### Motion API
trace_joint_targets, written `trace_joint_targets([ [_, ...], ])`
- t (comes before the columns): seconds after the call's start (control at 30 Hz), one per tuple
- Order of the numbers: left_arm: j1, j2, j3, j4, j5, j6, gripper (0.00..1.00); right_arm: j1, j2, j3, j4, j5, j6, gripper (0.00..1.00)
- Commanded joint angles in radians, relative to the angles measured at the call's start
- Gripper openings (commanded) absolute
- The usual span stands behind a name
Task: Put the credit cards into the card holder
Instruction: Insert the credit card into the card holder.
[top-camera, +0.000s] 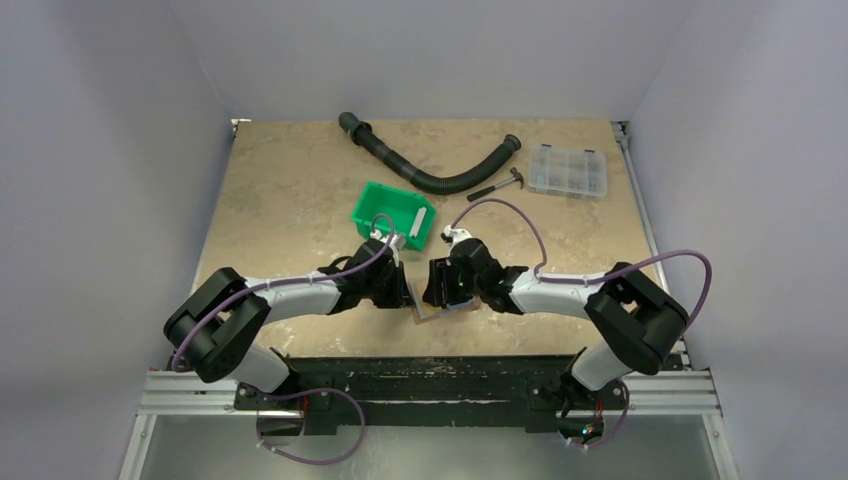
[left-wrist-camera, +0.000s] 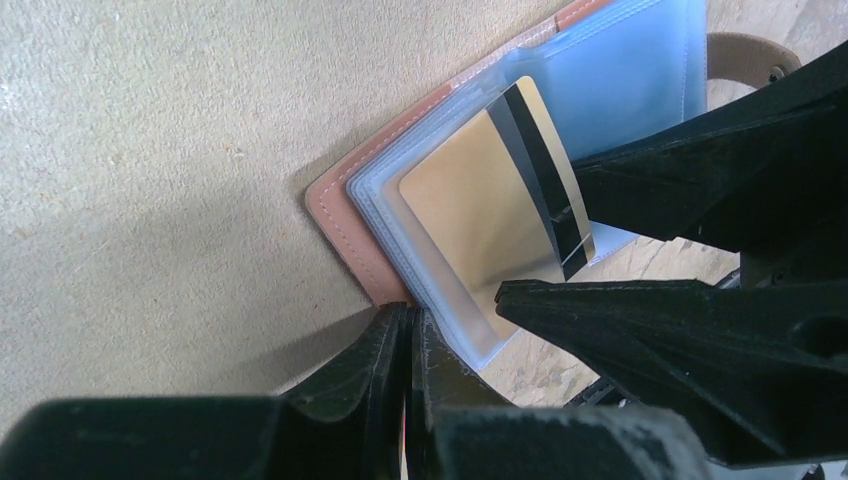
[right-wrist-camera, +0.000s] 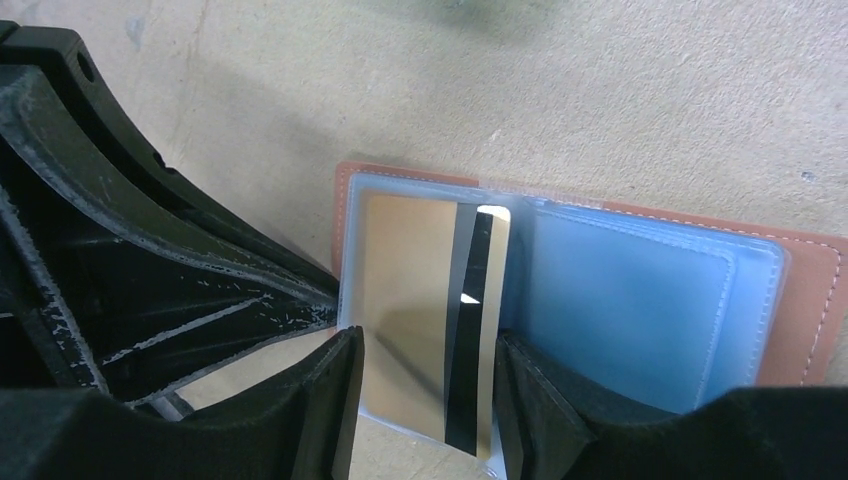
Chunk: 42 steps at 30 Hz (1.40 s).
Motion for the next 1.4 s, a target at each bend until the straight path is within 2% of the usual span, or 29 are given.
trace_joint_targets([
  [0.0, -0.014, 0.022, 0.008, -0.020, -0.008, -0.007, 0.02, 0.063, -0.023, 0.054, -0.125, 0.071, 0.014, 0.56],
  [0.07, -0.014, 0.015, 0.013, -0.038, -0.021, 0.002, 0.02, 0.063, -0.054, 0.075, -0.220, 0.150, -0.015, 0.57],
  [0.13, -0.014, 0.012, 0.013, -0.039, -0.024, 0.009, 0.02, 0.063, -0.066, 0.077, -0.239, 0.149, -0.036, 0.58],
  [0.4, -0.017, 0.020, -0.007, 0.007, 0.016, -0.023, 0.02, 0.105, -0.001, 0.063, -0.040, -0.005, 0.007, 0.56],
  [0.5, -0.027, 0.028, -0.009, 0.045, 0.048, -0.051, 0.02, 0.107, 0.019, 0.036, 0.075, -0.129, 0.085, 0.56],
  [0.53, -0.029, 0.027, -0.011, 0.047, 0.054, -0.057, 0.02, 0.096, 0.012, 0.025, 0.080, -0.128, 0.106, 0.56],
  [0.6, -0.030, 0.010, -0.006, 0.019, 0.036, -0.055, 0.02, 0.074, -0.027, 0.033, -0.024, -0.041, 0.127, 0.57],
  [0.7, -0.028, -0.037, 0.005, -0.069, -0.031, -0.032, 0.02, 0.074, -0.081, 0.085, -0.262, 0.182, 0.108, 0.58],
  [0.8, -0.028, -0.062, 0.008, -0.110, -0.062, -0.022, 0.00, 0.082, -0.084, 0.109, -0.369, 0.249, 0.110, 0.59],
  [0.83, -0.028, -0.062, 0.008, -0.114, -0.065, -0.023, 0.00, 0.085, -0.077, 0.112, -0.383, 0.252, 0.108, 0.70],
  [0.87, -0.029, -0.060, 0.006, -0.113, -0.063, -0.025, 0.00, 0.087, -0.071, 0.116, -0.392, 0.252, 0.108, 0.75],
  [0.9, -0.028, -0.058, 0.004, -0.108, -0.059, -0.029, 0.00, 0.089, -0.070, 0.115, -0.395, 0.245, 0.108, 0.76],
  [1.13, -0.031, -0.028, -0.043, 0.015, 0.007, -0.079, 0.00, 0.105, -0.047, 0.099, -0.195, 0.047, 0.079, 0.67],
  [1.23, -0.035, -0.027, -0.042, 0.025, 0.008, -0.085, 0.00, 0.113, -0.056, 0.100, -0.112, -0.029, 0.070, 0.59],
  [1.37, -0.037, -0.035, -0.031, 0.009, 0.003, -0.076, 0.00, 0.112, -0.099, 0.074, -0.083, -0.031, 0.085, 0.42],
])
